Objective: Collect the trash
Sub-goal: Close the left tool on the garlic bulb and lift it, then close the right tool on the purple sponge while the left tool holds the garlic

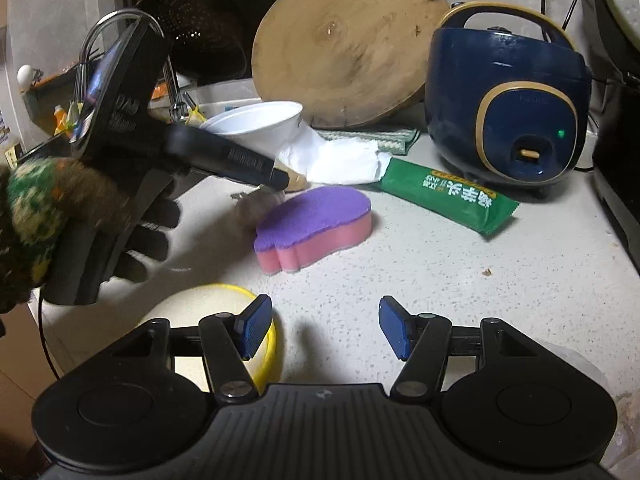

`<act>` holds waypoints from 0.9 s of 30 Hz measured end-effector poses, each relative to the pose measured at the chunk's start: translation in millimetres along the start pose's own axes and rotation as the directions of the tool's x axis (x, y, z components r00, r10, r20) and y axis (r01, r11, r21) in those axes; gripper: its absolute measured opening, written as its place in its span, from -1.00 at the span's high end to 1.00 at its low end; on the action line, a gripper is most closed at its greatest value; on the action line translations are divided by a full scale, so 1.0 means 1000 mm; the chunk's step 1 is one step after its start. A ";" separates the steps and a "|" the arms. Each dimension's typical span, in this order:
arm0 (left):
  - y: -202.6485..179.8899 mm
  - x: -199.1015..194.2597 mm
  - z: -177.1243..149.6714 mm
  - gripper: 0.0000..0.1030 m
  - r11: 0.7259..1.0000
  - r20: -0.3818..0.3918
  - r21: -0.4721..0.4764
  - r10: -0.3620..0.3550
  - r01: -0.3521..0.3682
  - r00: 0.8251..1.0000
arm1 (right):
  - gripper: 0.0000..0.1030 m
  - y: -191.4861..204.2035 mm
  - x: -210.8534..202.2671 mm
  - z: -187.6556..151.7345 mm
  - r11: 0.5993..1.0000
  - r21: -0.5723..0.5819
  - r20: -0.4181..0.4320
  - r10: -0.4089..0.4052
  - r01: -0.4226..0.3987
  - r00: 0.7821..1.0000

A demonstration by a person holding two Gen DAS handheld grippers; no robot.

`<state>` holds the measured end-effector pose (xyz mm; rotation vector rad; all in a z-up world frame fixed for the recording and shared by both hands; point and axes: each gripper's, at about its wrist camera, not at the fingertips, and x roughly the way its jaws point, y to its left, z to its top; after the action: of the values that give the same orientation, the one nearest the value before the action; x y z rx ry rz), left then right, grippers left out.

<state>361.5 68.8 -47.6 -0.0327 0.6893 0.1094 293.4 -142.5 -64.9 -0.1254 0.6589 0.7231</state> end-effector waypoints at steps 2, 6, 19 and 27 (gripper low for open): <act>0.000 -0.012 -0.012 0.27 1.000 0.006 0.009 0.000 0.000 1.000 | -0.16 -0.001 0.001 -0.002 1.000 0.004 -0.008 -0.006 0.006 1.000; 0.002 -0.023 -0.020 0.24 1.000 0.034 0.030 0.009 -0.010 0.999 | -0.16 -0.001 0.002 -0.004 1.000 0.011 -0.017 -0.007 0.008 1.000; 0.012 -0.012 -0.016 -0.15 0.986 -0.011 -0.154 0.057 -0.058 0.998 | -0.21 0.004 -0.009 -0.015 1.000 0.000 -0.016 -0.018 0.018 1.000; 0.016 0.003 -0.014 -0.17 0.976 -0.069 -0.206 0.054 -0.067 0.996 | -0.21 0.002 -0.017 -0.021 0.999 0.002 -0.005 -0.049 0.049 0.999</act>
<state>353.6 84.4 -60.1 -0.2168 0.7396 0.2401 271.6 -157.8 -71.2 -0.1407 0.6592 0.6750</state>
